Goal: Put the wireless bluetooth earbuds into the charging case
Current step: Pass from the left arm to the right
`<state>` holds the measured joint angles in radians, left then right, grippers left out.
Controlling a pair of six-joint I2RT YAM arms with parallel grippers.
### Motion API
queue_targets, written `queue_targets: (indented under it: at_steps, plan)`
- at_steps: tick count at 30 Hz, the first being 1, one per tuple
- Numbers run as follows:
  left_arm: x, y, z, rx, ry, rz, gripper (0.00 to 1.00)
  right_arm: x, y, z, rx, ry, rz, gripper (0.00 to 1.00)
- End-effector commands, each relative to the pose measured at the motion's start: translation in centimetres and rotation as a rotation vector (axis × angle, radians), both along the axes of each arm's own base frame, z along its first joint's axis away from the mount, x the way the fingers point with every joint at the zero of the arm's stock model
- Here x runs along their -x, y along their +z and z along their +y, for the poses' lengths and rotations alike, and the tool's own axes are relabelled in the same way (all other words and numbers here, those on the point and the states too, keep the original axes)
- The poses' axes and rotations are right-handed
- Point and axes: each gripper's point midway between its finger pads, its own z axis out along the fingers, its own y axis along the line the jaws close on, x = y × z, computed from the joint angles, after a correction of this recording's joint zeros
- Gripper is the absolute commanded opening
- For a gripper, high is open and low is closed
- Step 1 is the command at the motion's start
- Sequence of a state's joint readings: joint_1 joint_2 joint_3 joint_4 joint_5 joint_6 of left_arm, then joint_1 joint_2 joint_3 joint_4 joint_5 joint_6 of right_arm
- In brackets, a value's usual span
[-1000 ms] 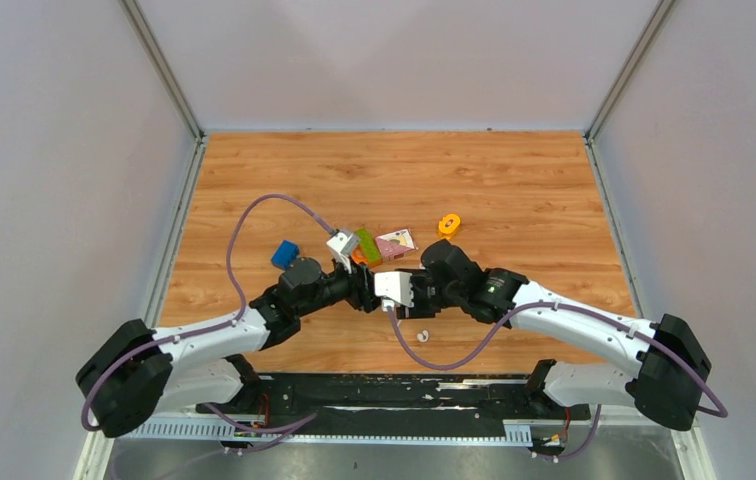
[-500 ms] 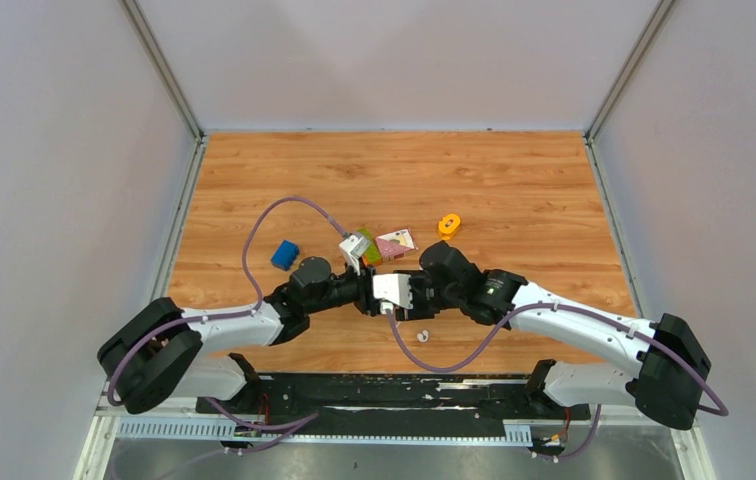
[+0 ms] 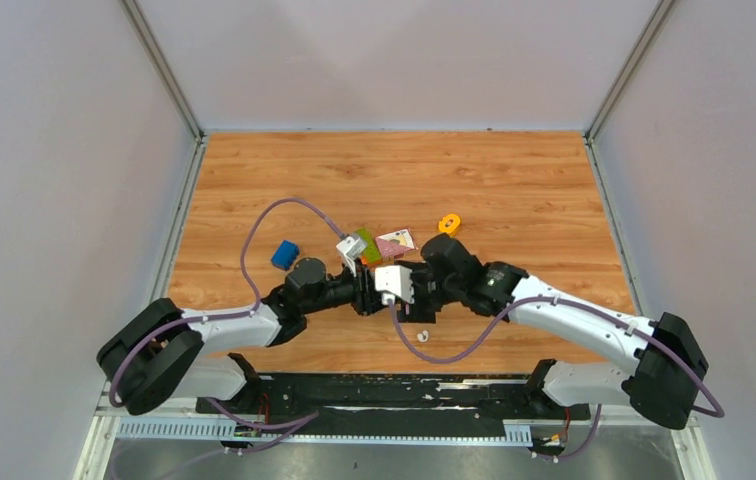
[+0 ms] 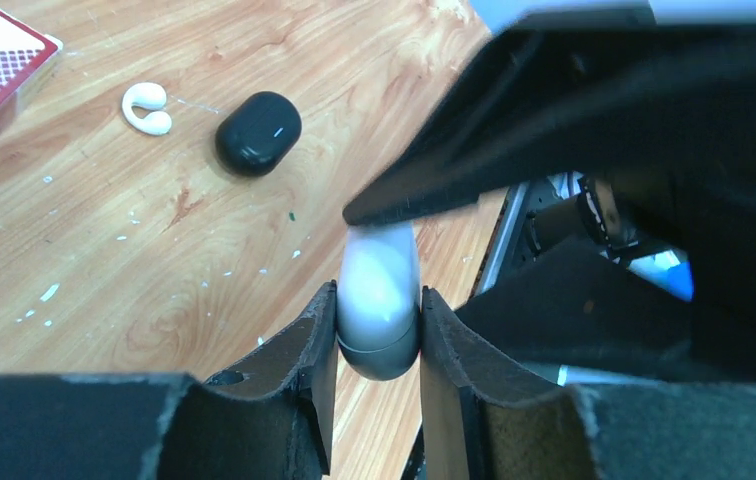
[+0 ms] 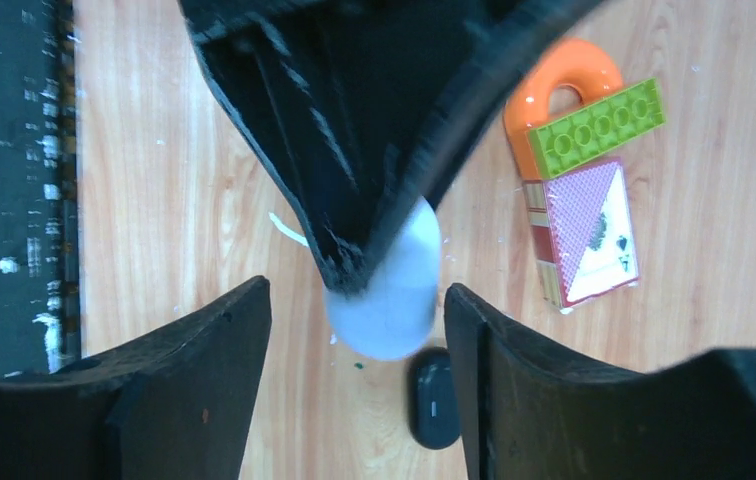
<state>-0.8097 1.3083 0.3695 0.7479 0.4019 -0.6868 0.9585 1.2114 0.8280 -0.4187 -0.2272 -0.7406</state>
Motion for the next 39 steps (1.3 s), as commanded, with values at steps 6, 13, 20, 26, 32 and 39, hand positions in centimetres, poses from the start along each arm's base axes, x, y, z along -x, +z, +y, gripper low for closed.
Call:
queue_targets:
  at_steps: [6,13,20,26,32,39]
  plan:
    - [1.2,2.4,3.7,0.052,0.016,-0.456,0.22,0.6,9.7,0.4,-0.266,0.107,0.482,0.65]
    - [3.2,4.1,4.9,0.171,-0.010,-0.669,0.22,2.0,5.8,0.8,-0.183,0.185,0.559,0.54]
    - [4.4,4.7,4.3,0.232,-0.082,-0.704,0.19,2.4,2.6,1.4,-0.088,0.183,0.492,0.52]
    - [4.4,4.1,3.9,0.219,-0.092,-0.694,0.18,3.3,1.3,2.1,-0.050,0.210,0.526,0.49]
    - [4.6,3.7,3.4,0.206,-0.111,-0.695,0.18,3.7,0.5,2.8,-0.020,0.210,0.565,0.38]
    - [4.9,2.7,2.6,0.148,-0.137,-0.714,0.18,3.8,1.0,3.0,-0.015,0.192,0.598,0.46]
